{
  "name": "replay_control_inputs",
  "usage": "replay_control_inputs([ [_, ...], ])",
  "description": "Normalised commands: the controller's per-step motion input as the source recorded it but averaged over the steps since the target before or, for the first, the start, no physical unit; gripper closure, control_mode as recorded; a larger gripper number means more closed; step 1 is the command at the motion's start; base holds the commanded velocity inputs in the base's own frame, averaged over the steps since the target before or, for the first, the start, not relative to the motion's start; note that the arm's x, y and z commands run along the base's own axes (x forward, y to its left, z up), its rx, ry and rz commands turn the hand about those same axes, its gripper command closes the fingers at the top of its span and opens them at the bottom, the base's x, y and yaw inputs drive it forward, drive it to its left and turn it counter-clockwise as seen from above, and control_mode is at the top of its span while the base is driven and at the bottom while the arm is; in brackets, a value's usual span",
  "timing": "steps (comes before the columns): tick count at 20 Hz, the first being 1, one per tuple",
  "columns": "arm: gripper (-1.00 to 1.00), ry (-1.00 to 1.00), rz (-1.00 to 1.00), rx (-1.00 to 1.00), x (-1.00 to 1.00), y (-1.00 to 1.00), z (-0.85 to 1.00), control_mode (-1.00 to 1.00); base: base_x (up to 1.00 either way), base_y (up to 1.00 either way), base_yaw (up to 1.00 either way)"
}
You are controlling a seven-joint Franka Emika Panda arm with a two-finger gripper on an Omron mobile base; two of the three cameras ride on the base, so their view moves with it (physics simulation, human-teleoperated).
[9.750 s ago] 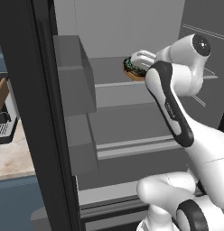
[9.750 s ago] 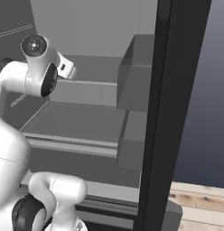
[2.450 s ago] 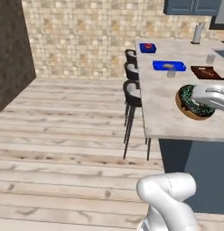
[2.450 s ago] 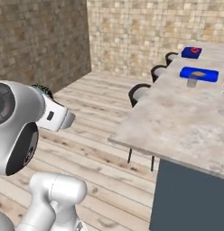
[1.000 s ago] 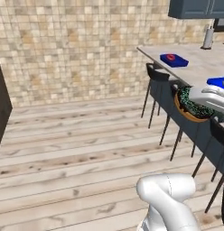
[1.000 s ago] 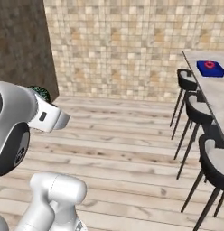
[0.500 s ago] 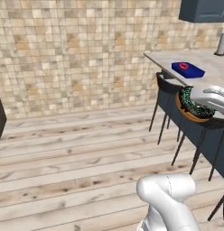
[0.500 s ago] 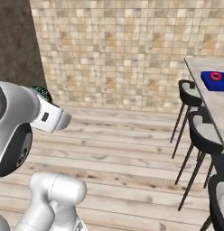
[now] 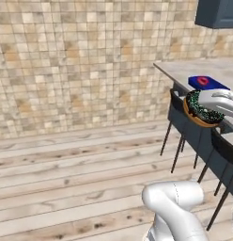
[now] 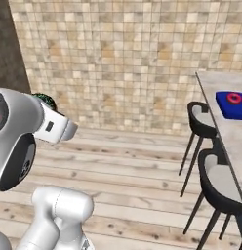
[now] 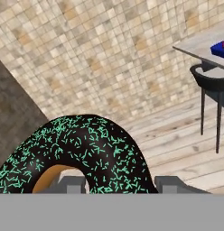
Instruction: Take the donuts from the fridge and place them on the empty tray on the dining counter.
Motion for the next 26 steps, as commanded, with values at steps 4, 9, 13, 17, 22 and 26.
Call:
replay_control_inputs([
  [4,1.00,0.00,0.00,0.00,0.00,0.00,0.00,1.00,1.00,-0.09,0.00],
  [9,1.00,0.00,0.00,0.00,0.00,0.00,0.00,1.00,1.00,0.65,-0.30],
  [13,1.00,0.00,0.00,0.00,0.00,0.00,0.00,1.00,0.95,0.85,-0.66],
  [17,1.00,0.00,0.00,0.00,0.00,0.00,0.00,1.00,0.60,0.54,-0.87],
  [22,1.00,0.00,0.00,0.00,0.00,0.00,0.00,1.00,0.51,0.54,-0.88],
  [26,1.00,0.00,0.00,0.00,0.00,0.00,0.00,1.00,0.85,0.85,-0.71],
])
